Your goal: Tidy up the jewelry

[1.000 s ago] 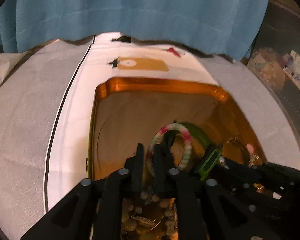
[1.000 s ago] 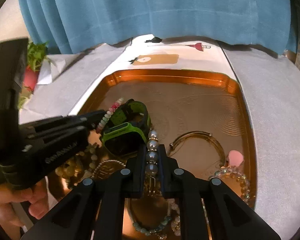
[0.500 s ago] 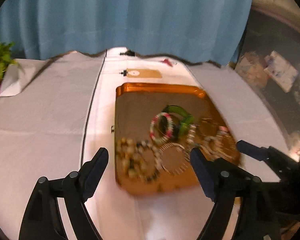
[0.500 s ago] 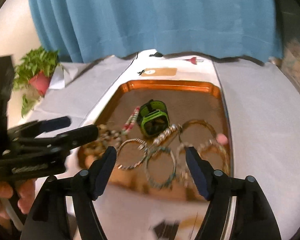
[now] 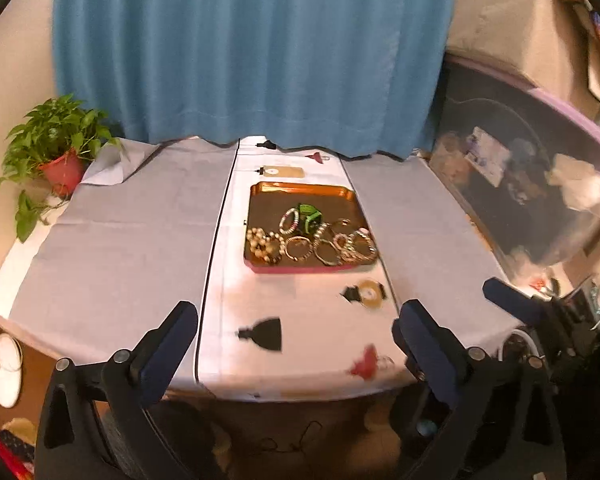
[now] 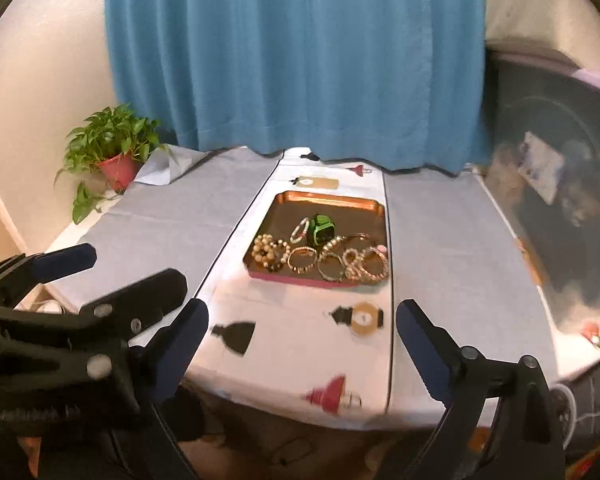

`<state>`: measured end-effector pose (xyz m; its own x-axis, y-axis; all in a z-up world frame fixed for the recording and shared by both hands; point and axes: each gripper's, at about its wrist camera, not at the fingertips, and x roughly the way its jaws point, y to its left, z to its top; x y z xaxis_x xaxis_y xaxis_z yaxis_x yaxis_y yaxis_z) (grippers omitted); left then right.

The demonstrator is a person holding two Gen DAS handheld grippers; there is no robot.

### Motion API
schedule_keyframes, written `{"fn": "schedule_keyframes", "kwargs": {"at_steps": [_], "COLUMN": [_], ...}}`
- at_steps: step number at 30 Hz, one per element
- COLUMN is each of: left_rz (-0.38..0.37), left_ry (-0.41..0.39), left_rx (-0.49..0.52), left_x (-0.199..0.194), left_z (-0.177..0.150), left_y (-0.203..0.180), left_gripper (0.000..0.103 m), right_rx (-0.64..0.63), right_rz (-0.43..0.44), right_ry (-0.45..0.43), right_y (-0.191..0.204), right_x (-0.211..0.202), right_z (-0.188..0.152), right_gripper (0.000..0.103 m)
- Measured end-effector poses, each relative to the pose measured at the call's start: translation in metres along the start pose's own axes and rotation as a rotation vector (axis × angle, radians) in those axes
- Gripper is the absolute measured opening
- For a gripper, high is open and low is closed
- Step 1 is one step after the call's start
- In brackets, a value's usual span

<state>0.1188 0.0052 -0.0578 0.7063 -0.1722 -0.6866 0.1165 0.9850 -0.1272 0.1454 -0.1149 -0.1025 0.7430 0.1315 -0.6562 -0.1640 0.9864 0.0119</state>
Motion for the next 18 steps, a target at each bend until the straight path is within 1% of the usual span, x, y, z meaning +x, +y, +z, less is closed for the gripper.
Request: {"fn": "schedule_keyframes", "kwargs": {"at_steps": [2,3,4,5,8,10,13,18], "left_rz": [-0.015,-0.005,0.018,0.057,0.099,0.086,0.071,0.093], "left_ry": [-0.028,-0.047,-0.057,-0.062,-0.031,-0.036,-0.019,-0.016], "left_rx": [0.003,0.018,0.024,0.031,0.064,0.065,0.042,0.041], "left_x": [-0.021,-0.032,-0.040,-0.047,-0.062,-0.070,-0.075,-0.080], "left_z": [-0.010,-0.014,-0.017,-0.019,-0.025,-0.026,-0.028,-0.034], "left_y": [-0.004,-0.009,-0.010,-0.013,-0.019,-0.019,-0.015,-0.014], "left_gripper": [0.100,0.100,0.100,0.101,0.101,0.101,0.101,0.101], "right_rx": [0.059,0.080,0.099,0.108,0.099,0.086,0.111,0.098], "right_rz": [-0.004,0.007,0.032,0.040,0.014,0.000,0.023,0.018], "right_ry": [0.017,0.031,0.044,0.045,0.015,0.002,-0.007,0.004], "right_y": [0.001,0.002,0.003,0.003,0.006,0.010,0.010,0.016], "right_x": [-0.020,-0.027,-0.036,-0.043,-0.066,-0.078,-0.087,-0.088], "right_z": [-0.007,-0.009,-0.013,-0.017,-0.025,-0.028,-0.032,-0.032], "right_gripper": [0.095,0.095,0.095,0.095,0.095,0.095,0.095,0.095]}}
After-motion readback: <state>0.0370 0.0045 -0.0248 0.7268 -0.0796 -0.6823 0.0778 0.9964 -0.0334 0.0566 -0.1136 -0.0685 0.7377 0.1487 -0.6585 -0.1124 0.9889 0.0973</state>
